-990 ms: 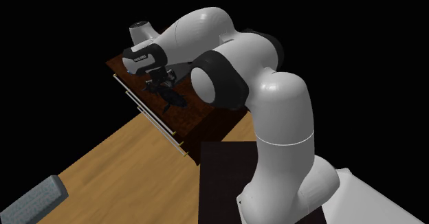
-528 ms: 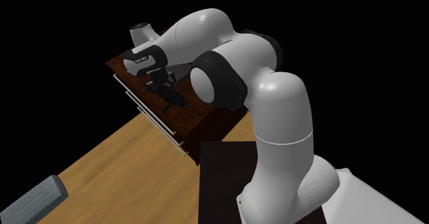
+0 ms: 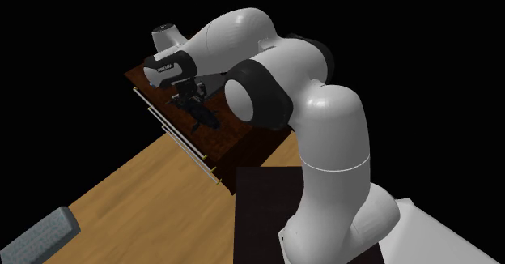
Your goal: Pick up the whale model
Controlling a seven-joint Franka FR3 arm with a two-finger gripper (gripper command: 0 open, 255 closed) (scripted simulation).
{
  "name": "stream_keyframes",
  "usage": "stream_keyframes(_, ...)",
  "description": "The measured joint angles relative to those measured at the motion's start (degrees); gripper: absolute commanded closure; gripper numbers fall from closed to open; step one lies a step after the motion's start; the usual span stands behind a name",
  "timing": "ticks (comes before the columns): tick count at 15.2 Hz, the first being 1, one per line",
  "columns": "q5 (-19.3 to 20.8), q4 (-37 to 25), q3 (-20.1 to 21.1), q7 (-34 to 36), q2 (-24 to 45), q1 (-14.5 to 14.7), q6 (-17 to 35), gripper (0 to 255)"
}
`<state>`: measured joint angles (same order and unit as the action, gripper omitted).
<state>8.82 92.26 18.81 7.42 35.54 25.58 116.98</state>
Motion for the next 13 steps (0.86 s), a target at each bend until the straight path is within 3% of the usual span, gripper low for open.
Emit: stream_keyframes(13, -1.48, -2.84, 0.93, -0.64, -4.59, -0.57, -7.26, 255)
